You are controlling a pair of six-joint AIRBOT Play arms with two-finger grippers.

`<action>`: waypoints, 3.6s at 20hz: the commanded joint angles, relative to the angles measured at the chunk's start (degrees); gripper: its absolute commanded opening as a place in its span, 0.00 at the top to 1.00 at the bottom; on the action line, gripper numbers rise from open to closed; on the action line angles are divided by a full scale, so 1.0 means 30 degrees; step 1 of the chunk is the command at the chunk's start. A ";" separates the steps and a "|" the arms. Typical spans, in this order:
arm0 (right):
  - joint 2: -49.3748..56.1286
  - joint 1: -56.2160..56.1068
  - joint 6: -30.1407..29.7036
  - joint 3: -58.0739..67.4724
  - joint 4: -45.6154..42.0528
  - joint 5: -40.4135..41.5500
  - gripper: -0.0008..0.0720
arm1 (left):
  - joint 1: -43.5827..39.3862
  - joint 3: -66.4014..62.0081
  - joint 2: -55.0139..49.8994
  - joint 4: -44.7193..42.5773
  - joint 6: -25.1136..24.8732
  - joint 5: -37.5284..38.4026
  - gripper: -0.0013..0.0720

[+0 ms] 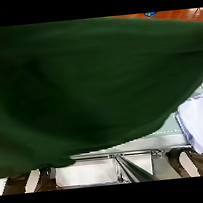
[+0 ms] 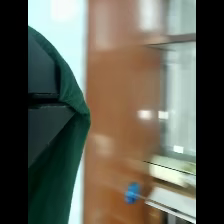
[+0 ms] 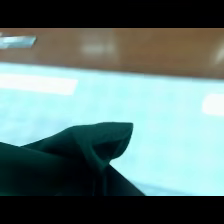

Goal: Fold the shirts.

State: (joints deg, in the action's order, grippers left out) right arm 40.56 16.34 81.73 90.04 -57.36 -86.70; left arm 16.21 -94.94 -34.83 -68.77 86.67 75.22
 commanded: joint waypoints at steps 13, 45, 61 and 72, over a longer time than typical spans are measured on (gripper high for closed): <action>1.5781 -0.0029 -0.4991 -0.5370 0.8291 0.9879 0.95 | -0.2193 0.8546 -1.5963 0.7533 -0.0736 -1.0163 0.96; 0.4597 0.6025 -0.2871 -1.8899 0.2149 0.6258 0.43 | 1.0040 2.3605 -0.8160 0.7242 -0.4284 -0.0073 0.29; 0.5829 0.7555 -0.1785 -1.9074 0.0707 0.5807 0.43 | 0.3774 2.4188 -1.0673 0.9792 -0.4408 -0.5923 0.96; 1.2859 0.1566 -0.2047 -1.7384 0.3512 0.8706 0.59 | 0.3752 2.4086 -1.0659 0.9799 -0.4401 -0.5377 0.96</action>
State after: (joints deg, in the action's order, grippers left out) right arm 74.11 26.15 75.68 34.61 -48.73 -64.10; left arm 27.51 -22.61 -66.76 -39.44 73.52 58.41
